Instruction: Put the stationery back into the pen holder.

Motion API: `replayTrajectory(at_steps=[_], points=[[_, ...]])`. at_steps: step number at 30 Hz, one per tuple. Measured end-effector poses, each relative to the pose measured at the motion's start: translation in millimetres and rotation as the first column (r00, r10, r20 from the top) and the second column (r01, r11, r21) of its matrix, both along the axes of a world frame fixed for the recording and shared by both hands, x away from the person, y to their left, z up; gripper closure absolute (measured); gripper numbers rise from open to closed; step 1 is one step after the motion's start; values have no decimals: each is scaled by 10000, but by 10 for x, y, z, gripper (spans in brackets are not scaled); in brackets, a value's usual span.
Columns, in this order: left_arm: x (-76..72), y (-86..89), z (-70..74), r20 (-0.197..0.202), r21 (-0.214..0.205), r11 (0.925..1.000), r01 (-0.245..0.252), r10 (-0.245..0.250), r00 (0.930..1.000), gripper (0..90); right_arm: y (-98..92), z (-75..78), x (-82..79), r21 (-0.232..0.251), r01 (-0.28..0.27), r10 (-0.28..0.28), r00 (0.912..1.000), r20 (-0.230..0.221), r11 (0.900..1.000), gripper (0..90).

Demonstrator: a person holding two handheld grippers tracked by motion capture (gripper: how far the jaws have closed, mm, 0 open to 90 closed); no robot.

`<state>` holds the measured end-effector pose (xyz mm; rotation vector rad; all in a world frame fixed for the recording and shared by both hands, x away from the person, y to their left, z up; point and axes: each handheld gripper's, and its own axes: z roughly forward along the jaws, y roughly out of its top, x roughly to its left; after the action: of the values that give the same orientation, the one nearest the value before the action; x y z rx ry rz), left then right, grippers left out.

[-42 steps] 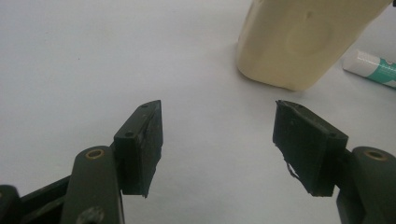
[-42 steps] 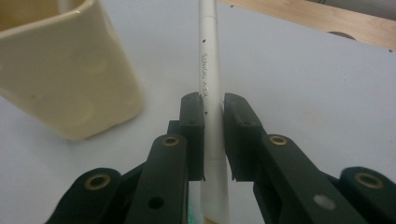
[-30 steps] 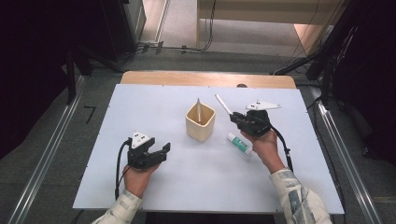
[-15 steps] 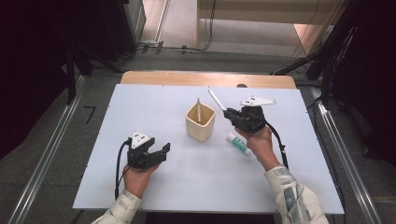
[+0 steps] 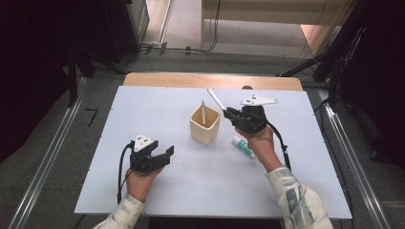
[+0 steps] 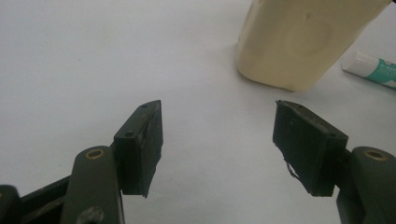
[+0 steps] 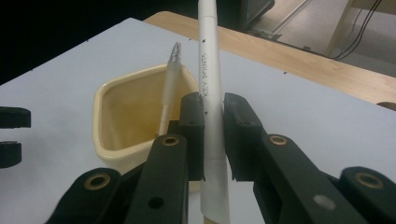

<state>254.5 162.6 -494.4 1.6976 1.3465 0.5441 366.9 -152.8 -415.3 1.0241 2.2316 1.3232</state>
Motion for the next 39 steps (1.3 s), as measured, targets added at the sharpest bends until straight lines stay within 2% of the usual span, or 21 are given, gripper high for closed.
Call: replayTrajectory(at_steps=[12, 24, 39], points=[[0, 5, 4, 12, -16, 10000, -13, 13, 10000, 343, 182, 20, 22, -191, -357, 355, 9993, -91, 9992, 766], [1, 11, 3, 15, -33, 10000, -4, 4, 10000, 343, 420, 20, 83, -289, -726, 715, 9967, -378, 9969, 765], [4, 18, 2, 28, -32, 10000, 20, -20, 10000, 343, 622, -21, 168, -254, -842, 824, 9945, -653, 9961, 765]])
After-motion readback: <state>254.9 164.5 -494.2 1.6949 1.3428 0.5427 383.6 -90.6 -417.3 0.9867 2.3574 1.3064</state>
